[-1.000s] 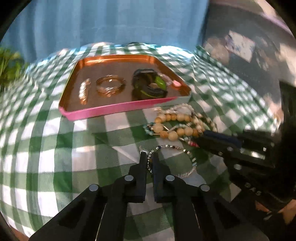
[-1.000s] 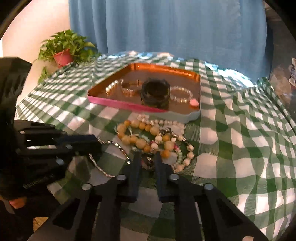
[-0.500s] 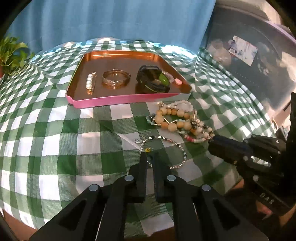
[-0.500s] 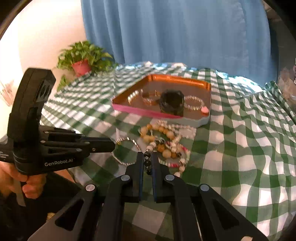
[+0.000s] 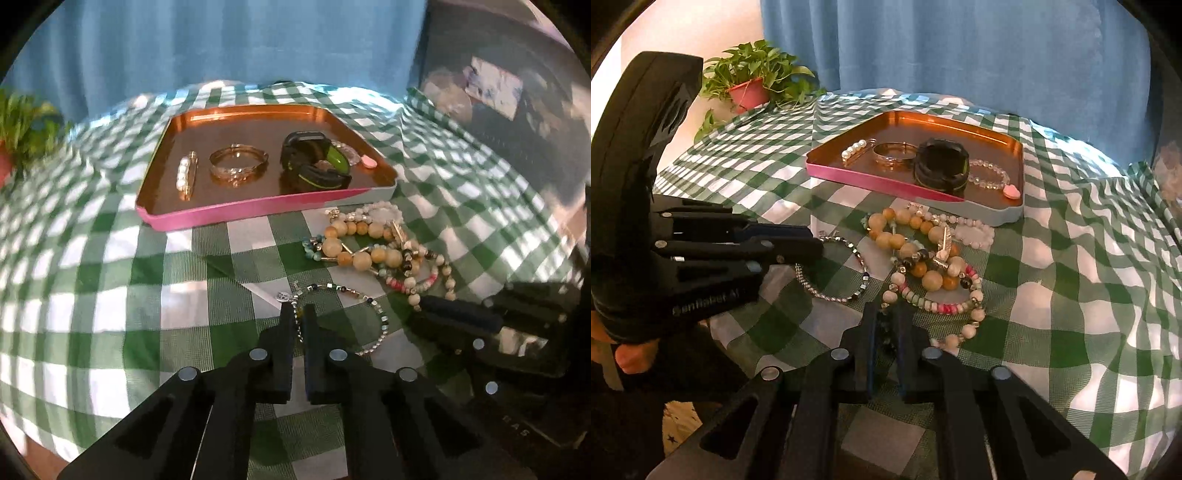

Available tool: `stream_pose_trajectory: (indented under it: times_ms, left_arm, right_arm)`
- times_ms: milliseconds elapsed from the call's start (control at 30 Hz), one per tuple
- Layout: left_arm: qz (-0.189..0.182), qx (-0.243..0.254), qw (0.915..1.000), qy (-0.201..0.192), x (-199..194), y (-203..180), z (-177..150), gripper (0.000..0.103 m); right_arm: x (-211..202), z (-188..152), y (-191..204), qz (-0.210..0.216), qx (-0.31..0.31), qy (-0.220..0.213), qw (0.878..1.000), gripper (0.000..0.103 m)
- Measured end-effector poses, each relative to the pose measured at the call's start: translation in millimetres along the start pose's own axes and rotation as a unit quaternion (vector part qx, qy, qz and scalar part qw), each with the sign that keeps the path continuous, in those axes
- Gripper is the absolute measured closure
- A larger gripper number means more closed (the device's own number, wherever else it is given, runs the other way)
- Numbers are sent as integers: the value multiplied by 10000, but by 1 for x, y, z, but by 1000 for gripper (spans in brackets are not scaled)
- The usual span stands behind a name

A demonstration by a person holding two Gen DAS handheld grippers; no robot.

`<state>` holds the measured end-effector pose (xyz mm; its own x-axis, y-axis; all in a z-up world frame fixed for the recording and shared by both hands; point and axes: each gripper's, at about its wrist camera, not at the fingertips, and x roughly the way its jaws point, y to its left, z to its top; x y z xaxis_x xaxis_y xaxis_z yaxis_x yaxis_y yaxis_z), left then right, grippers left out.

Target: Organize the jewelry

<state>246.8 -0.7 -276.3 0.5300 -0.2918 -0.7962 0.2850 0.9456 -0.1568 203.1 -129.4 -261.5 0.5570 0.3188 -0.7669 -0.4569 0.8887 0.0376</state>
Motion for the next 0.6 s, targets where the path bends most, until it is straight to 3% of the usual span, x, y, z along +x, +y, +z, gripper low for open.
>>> stream_pose_trajectory:
  times_ms: [200, 233, 500, 600]
  left_arm:
    - [-395, -417, 9983, -10, -12, 14, -1, 99]
    - [-416, -429, 9982, -64, -16, 13, 0, 103]
    - [-365, -371, 9979, -384, -42, 7, 7, 103]
    - [-358, -251, 9990, -1, -35, 2, 0, 96]
  right_arm:
    - [-17, 5, -3, 34, 130, -385, 9992, 97]
    - [-19, 6, -4, 26, 150, -430, 9990, 97]
    - [-47, 20, -10, -198, 433, -957, 9943, 97]
    - [-56, 24, -17, -249, 614, -1113, 9916, 97]
